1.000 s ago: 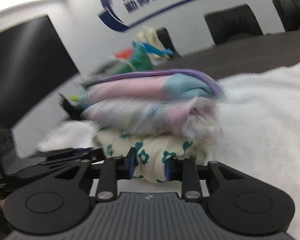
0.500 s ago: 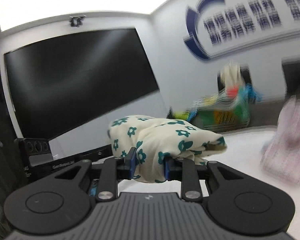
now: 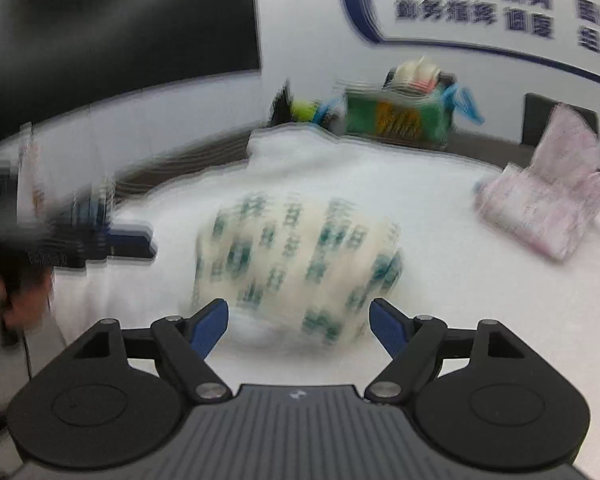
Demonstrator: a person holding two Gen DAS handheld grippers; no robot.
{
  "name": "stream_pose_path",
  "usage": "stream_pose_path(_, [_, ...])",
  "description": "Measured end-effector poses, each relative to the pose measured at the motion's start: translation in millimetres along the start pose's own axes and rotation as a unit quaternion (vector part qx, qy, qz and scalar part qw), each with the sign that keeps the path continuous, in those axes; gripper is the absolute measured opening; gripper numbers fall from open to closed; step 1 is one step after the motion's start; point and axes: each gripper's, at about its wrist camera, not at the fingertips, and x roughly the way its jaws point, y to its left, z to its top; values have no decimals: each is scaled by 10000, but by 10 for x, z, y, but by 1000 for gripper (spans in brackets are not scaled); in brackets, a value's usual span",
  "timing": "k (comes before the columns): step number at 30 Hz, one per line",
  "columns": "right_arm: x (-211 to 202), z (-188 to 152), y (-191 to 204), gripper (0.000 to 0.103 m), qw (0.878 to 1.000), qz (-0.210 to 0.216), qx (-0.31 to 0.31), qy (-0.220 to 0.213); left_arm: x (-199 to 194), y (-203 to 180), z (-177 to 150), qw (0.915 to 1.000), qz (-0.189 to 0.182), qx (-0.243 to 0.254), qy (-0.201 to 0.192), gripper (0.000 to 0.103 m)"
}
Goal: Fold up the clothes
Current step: 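Lift the cream shirt with both grippers, pulling it from under the pink garments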
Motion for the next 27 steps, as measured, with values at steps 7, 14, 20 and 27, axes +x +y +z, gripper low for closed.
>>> stream_pose_path(7, [360,-158,-167,4,9978,-92,645,81,439,-98,-28,9980,321,-27,546,2])
stream_pose_path(14, [-969,753,362,3,9774,26,-405,-2075,-1123,-198,1100,9843,137,366,-1719,2])
stream_pose_path(20, [-2224,1657,845,3,9194,-312,-1540,-3605,-2153,-606,2192,9472,478,1401,-2844,2])
stream_pose_path(27, [-1750,2438,605,2,9315,-874,-1357,-3261,-1739,-473,2896,9506,1280,1667,-2284,2])
